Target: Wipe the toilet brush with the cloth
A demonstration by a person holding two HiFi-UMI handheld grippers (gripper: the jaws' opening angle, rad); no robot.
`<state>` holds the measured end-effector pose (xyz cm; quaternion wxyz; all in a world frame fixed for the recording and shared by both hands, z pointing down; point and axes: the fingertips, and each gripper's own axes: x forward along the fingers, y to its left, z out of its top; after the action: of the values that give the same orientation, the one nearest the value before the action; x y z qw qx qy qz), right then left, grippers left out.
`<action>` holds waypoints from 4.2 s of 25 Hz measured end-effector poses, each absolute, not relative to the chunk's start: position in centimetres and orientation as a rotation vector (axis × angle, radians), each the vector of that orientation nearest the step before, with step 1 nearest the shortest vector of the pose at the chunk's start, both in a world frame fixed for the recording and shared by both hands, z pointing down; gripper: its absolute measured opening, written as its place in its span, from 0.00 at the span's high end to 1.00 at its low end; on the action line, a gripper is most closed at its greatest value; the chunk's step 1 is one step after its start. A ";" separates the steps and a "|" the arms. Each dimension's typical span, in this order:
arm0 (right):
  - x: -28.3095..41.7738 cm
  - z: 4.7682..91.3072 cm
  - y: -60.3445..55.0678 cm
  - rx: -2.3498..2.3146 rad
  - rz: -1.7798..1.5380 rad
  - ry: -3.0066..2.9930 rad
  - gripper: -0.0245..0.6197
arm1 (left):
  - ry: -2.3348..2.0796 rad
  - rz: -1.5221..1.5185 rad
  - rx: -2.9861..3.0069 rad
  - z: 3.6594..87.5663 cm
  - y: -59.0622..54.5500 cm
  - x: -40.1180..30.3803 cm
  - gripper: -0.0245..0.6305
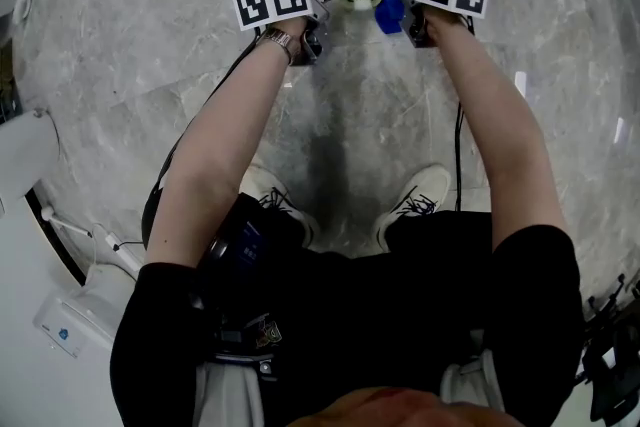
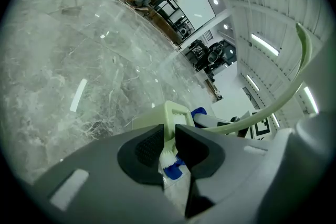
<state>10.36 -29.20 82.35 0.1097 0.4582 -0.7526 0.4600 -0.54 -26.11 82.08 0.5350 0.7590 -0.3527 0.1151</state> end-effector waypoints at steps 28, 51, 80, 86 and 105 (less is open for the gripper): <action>27.9 79.2 -20.9 1.580 0.867 -1.935 0.83 | -1.131 0.481 1.916 81.3 -25.5 -11.0 0.85; 6.8 50.2 -3.7 1.238 1.098 -1.916 0.96 | -1.060 0.744 1.798 48.0 -0.6 -15.4 0.90; 4.9 3.0 11.2 1.449 0.921 -2.334 0.96 | -0.949 0.367 2.020 7.2 13.0 -12.3 0.92; 9.7 3.0 18.3 1.381 0.959 -2.398 0.96 | -0.999 0.389 2.029 5.7 21.0 -6.9 0.91; 7.9 -3.2 19.7 1.595 0.926 -2.350 0.96 | -0.808 0.330 2.133 0.9 18.6 -5.8 0.91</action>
<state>7.88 19.67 -3.23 0.0771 0.5325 -0.7843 0.3090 -5.81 18.55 0.95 0.4062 0.8458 -0.3202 0.1309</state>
